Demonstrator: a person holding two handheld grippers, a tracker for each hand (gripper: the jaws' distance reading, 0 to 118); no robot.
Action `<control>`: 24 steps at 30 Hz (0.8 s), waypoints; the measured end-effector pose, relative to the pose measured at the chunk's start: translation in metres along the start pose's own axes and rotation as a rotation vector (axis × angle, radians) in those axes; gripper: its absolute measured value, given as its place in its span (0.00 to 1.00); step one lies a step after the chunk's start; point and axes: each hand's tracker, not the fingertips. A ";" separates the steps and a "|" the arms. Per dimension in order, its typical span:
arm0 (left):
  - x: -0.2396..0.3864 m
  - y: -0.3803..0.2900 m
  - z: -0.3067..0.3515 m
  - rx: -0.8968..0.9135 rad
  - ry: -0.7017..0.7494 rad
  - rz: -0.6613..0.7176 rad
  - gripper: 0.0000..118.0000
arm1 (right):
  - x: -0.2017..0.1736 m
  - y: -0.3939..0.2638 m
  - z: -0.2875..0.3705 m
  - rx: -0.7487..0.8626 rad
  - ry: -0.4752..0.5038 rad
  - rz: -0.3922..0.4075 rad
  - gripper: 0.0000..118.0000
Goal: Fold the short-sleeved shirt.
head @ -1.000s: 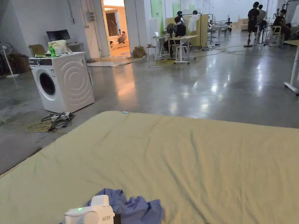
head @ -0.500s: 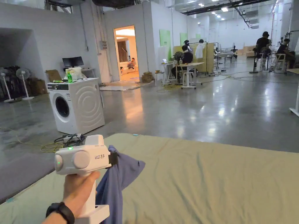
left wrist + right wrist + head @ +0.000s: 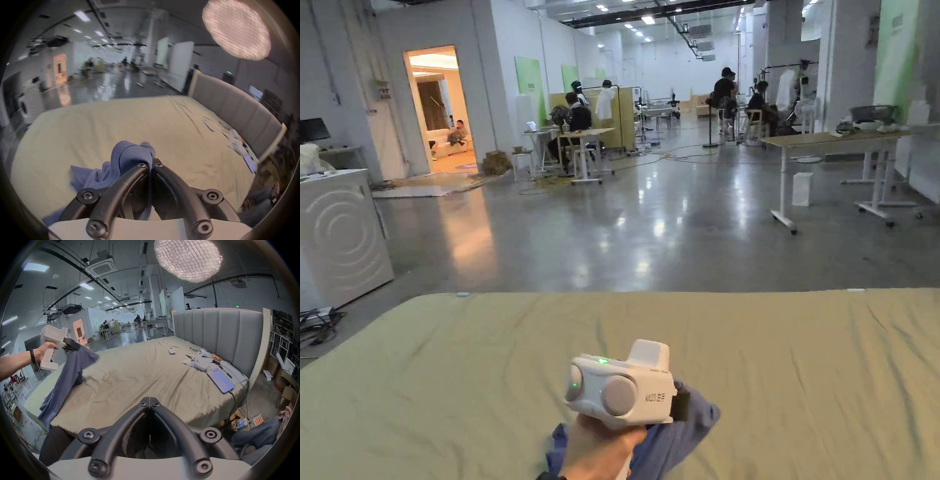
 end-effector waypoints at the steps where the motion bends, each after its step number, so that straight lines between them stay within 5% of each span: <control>1: 0.030 -0.007 -0.021 -0.020 -0.052 -0.039 0.02 | 0.004 -0.002 0.004 -0.003 -0.014 -0.004 0.00; 11: 0.265 -0.138 -0.072 -0.249 -0.511 -0.212 0.02 | 0.034 -0.021 0.016 -0.115 -0.177 -0.165 0.00; 15: 0.284 -0.169 -0.078 -0.254 -0.465 -0.312 0.03 | 0.023 -0.020 0.013 -0.088 -0.175 -0.015 0.00; 16: 0.278 -0.170 -0.078 -0.249 -0.464 -0.298 0.10 | 0.019 -0.019 0.012 -0.085 -0.162 0.003 0.00; 19: 0.246 -0.154 -0.064 -0.263 -0.513 -0.128 0.68 | 0.009 -0.014 0.003 -0.071 -0.095 0.004 0.00; 24: 0.168 -0.107 0.056 0.039 -0.421 -0.174 0.68 | -0.011 0.015 -0.018 -0.011 0.051 0.034 0.00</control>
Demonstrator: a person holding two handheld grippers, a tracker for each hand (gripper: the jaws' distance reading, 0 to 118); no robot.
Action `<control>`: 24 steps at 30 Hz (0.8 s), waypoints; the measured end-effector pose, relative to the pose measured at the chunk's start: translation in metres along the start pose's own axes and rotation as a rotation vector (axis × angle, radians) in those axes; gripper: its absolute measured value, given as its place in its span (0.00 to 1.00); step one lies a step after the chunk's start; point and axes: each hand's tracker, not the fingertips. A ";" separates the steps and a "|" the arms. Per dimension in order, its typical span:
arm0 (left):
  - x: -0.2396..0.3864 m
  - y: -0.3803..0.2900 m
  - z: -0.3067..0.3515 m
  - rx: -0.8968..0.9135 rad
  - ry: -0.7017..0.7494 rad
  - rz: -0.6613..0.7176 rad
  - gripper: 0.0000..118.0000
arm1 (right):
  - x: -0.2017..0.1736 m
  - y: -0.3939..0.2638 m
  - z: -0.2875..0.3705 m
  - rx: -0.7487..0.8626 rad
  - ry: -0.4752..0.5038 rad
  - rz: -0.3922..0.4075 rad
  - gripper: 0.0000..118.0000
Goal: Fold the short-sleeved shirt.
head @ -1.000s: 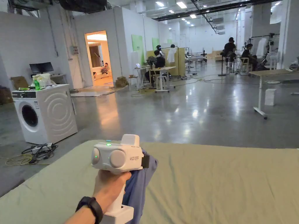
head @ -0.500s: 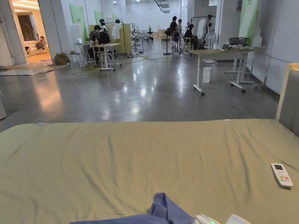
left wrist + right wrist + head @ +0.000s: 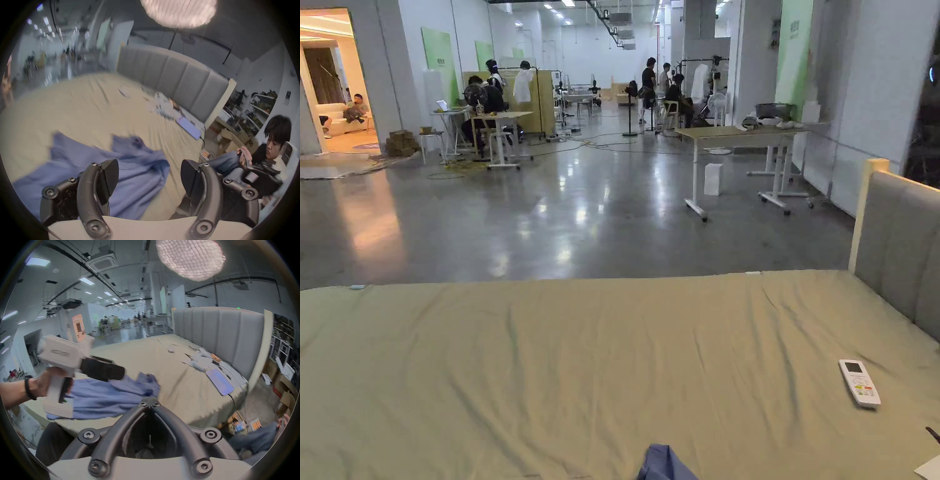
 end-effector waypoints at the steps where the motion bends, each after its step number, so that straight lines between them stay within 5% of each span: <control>1: -0.004 0.006 0.038 0.054 0.048 -0.023 0.68 | -0.005 0.009 -0.004 0.027 0.030 0.017 0.00; 7: -0.008 -0.005 0.223 0.349 0.406 -0.021 0.68 | -0.041 0.058 -0.011 0.170 0.119 0.093 0.00; 12: 0.013 -0.052 0.289 0.489 0.745 0.009 0.66 | -0.059 0.085 -0.005 0.263 0.146 0.126 0.00; 17: 0.045 -0.070 0.332 0.605 0.847 0.060 0.37 | -0.064 0.087 0.013 0.280 0.199 0.156 0.00; 19: 0.056 -0.074 0.340 0.584 0.898 0.020 0.06 | -0.066 0.084 0.018 0.272 0.207 0.171 0.00; 24: 0.073 -0.090 0.347 0.535 0.886 -0.014 0.00 | -0.070 0.078 0.027 0.287 0.191 0.236 0.00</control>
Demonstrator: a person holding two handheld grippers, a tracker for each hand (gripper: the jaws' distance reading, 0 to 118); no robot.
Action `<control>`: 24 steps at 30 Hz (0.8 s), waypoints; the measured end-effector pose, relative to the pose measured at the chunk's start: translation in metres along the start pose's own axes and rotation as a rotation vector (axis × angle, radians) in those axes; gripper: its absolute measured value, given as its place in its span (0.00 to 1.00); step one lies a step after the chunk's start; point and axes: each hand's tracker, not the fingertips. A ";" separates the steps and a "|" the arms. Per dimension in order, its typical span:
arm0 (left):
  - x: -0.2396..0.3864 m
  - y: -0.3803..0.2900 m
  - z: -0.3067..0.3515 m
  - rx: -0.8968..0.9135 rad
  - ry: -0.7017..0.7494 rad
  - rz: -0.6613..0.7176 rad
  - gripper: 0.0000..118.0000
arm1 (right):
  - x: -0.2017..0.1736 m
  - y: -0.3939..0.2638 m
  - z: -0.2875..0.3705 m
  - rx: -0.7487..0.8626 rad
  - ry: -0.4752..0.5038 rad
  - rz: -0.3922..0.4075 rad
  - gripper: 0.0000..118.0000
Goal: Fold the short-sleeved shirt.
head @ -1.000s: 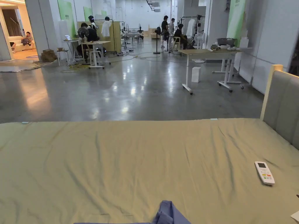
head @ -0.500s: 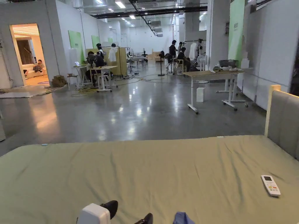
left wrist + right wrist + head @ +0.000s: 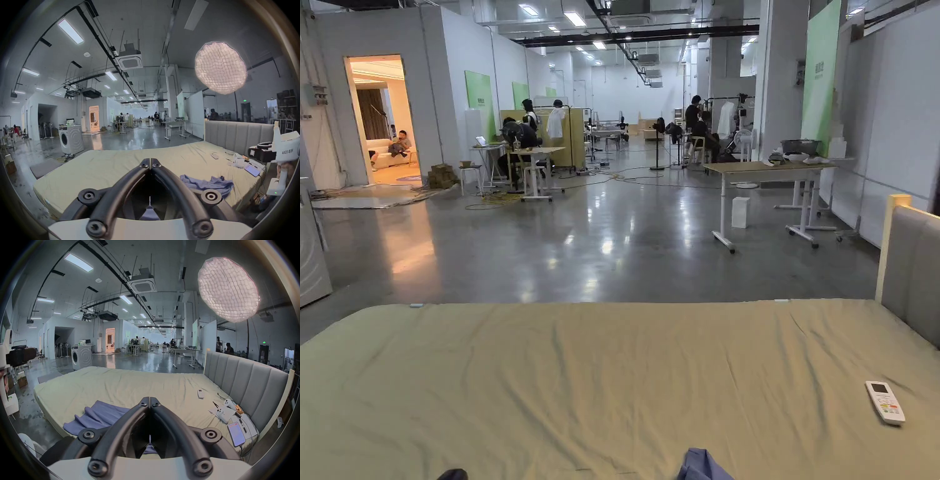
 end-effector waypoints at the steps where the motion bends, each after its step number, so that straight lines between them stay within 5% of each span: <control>1: 0.000 -0.002 0.002 -0.006 -0.007 -0.007 0.00 | 0.000 0.000 0.000 -0.004 0.002 -0.003 0.00; 10: -0.003 -0.005 -0.021 -0.072 -0.035 0.002 0.00 | 0.004 -0.003 -0.008 -0.033 0.007 -0.036 0.00; 20: -0.036 -0.049 -0.161 -0.334 -0.079 0.111 0.01 | 0.012 -0.045 -0.023 -0.218 0.009 -0.120 0.00; 21: -0.039 -0.057 -0.179 -0.379 -0.099 0.127 0.08 | 0.013 -0.049 -0.024 -0.228 0.003 -0.126 0.00; 24: -0.046 -0.091 -0.246 -0.467 -0.198 0.175 0.63 | 0.019 -0.064 -0.032 -0.284 -0.006 -0.156 0.00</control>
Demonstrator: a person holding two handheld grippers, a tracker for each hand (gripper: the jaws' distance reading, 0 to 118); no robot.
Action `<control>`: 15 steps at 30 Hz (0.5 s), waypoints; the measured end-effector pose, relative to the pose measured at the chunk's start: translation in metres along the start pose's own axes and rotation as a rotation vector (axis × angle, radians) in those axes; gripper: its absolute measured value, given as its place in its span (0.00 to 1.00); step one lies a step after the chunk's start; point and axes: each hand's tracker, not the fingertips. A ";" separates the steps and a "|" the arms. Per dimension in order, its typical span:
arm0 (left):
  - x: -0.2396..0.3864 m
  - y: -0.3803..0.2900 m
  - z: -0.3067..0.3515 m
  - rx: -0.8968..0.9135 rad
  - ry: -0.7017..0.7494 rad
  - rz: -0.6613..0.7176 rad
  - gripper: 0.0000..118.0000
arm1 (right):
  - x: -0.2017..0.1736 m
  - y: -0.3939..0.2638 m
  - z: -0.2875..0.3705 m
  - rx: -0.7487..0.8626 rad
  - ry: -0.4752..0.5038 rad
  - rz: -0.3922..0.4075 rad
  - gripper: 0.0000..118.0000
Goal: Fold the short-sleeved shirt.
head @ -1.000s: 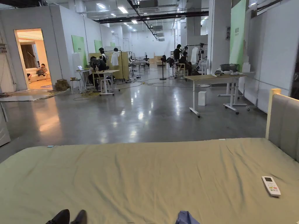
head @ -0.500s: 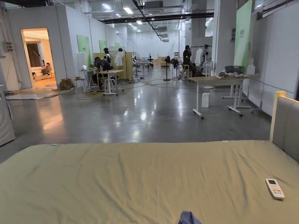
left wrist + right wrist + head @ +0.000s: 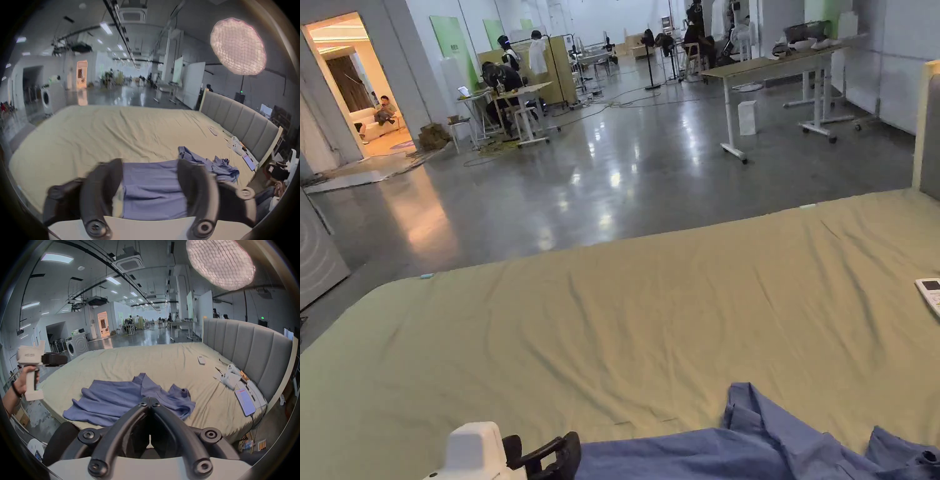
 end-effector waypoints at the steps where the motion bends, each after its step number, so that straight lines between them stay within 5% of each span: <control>1: -0.007 0.001 -0.026 -0.052 -0.003 0.015 0.69 | 0.002 -0.004 -0.004 -0.025 -0.009 -0.002 0.00; 2: -0.013 0.002 -0.051 -0.090 0.014 0.018 0.69 | 0.006 -0.013 -0.008 -0.131 -0.027 -0.058 0.00; 4: -0.024 -0.001 -0.097 -0.180 0.029 0.054 0.69 | 0.011 -0.018 -0.012 -0.110 -0.042 -0.014 0.00; 9: -0.038 -0.024 -0.183 -0.406 0.100 0.014 0.68 | 0.023 -0.038 -0.018 -0.181 -0.106 -0.069 0.00; 15: -0.049 -0.043 -0.234 -0.445 0.138 0.050 0.68 | 0.036 -0.059 -0.023 -0.258 -0.116 -0.127 0.00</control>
